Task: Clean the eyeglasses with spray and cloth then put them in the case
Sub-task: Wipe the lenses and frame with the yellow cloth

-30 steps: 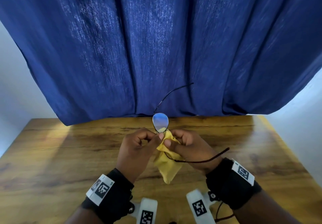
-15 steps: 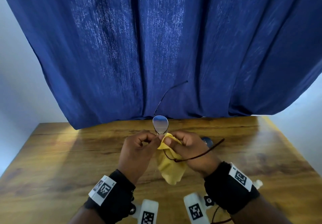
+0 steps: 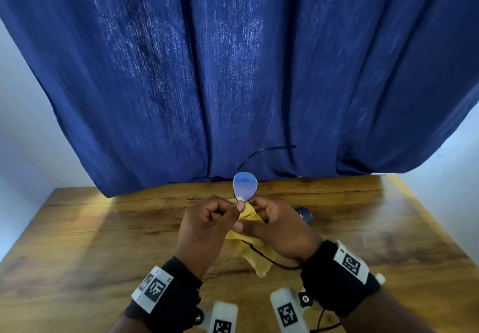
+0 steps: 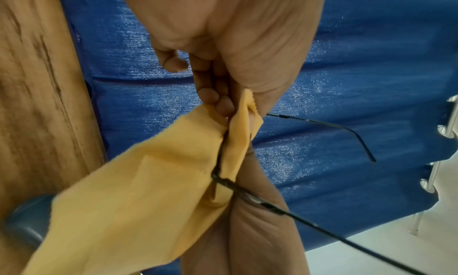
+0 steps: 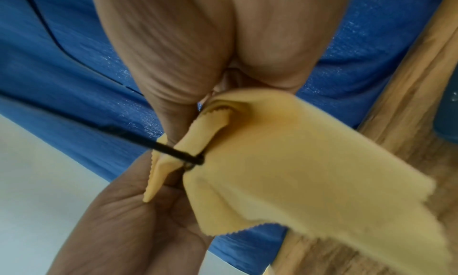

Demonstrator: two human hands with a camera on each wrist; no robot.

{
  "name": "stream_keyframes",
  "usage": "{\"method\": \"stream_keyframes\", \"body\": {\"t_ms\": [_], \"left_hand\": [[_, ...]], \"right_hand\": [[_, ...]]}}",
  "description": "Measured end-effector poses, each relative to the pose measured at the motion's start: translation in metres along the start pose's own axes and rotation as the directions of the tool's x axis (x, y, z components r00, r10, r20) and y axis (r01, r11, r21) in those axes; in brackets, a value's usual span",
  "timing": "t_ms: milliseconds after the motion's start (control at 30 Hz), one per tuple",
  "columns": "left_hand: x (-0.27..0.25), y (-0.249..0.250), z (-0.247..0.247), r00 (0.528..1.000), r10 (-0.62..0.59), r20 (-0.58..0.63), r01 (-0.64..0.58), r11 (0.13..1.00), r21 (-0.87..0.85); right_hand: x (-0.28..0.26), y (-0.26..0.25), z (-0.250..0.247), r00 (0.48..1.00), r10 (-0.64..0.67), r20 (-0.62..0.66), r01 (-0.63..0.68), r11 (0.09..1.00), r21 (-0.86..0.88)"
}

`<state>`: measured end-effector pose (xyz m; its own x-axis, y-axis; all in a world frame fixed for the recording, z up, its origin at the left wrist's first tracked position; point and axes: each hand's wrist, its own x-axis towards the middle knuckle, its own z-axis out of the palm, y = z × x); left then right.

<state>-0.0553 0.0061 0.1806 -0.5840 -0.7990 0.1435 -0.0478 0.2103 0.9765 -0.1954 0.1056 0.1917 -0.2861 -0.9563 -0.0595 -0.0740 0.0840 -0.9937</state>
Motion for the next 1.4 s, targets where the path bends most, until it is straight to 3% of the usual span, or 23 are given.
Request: {"method": "stream_keyframes", "body": {"t_ms": [100, 267, 467, 800, 1000, 1100, 1167, 1300, 1333, 1400], "left_hand": [[0.001, 0.001, 0.006, 1.0, 0.019, -0.007, -0.02, 1.0, -0.008], [-0.001, 0.008, 0.026, 1.0, 0.02, -0.016, -0.02, 1.0, -0.012], [-0.003, 0.008, 0.047, 1.0, 0.025, 0.016, -0.026, 0.997, 0.069], [0.002, -0.001, 0.047, 0.998, -0.057, -0.01, 0.057, 0.998, 0.01], [0.003, -0.007, 0.023, 0.998, -0.065, -0.022, 0.066, 0.997, 0.031], [0.004, -0.012, 0.006, 0.995, -0.09, -0.04, 0.091, 0.996, 0.025], [0.004, -0.016, -0.005, 0.993, -0.117, 0.025, 0.116, 0.993, 0.031], [0.001, -0.024, -0.016, 0.973, -0.167, 0.162, 0.162, 0.986, 0.043], [0.001, -0.025, -0.017, 0.968, -0.171, 0.185, 0.164, 0.985, 0.049], [0.001, -0.025, -0.019, 0.962, -0.17, 0.215, 0.159, 0.985, 0.068]], "right_hand": [[-0.005, 0.001, -0.012, 0.999, -0.042, 0.016, 0.043, 0.997, -0.065], [-0.017, 0.004, -0.035, 0.993, -0.009, 0.117, 0.005, 0.999, 0.04], [-0.016, 0.011, -0.045, 1.0, -0.028, -0.011, 0.027, 0.999, -0.042], [-0.017, 0.014, -0.052, 0.998, 0.045, 0.049, -0.048, 0.997, 0.063], [-0.011, 0.018, -0.035, 0.996, 0.088, -0.033, -0.086, 0.996, 0.037], [-0.012, 0.02, -0.036, 0.971, 0.148, -0.185, -0.155, 0.988, -0.022], [-0.014, 0.016, -0.038, 0.944, 0.169, -0.283, -0.197, 0.977, -0.075], [-0.012, -0.004, -0.035, 0.889, -0.012, -0.458, -0.091, 0.975, -0.203], [-0.009, -0.01, -0.031, 0.876, -0.121, -0.466, -0.03, 0.952, -0.305], [-0.004, -0.017, -0.023, 0.863, -0.352, -0.362, 0.111, 0.832, -0.544]]}}
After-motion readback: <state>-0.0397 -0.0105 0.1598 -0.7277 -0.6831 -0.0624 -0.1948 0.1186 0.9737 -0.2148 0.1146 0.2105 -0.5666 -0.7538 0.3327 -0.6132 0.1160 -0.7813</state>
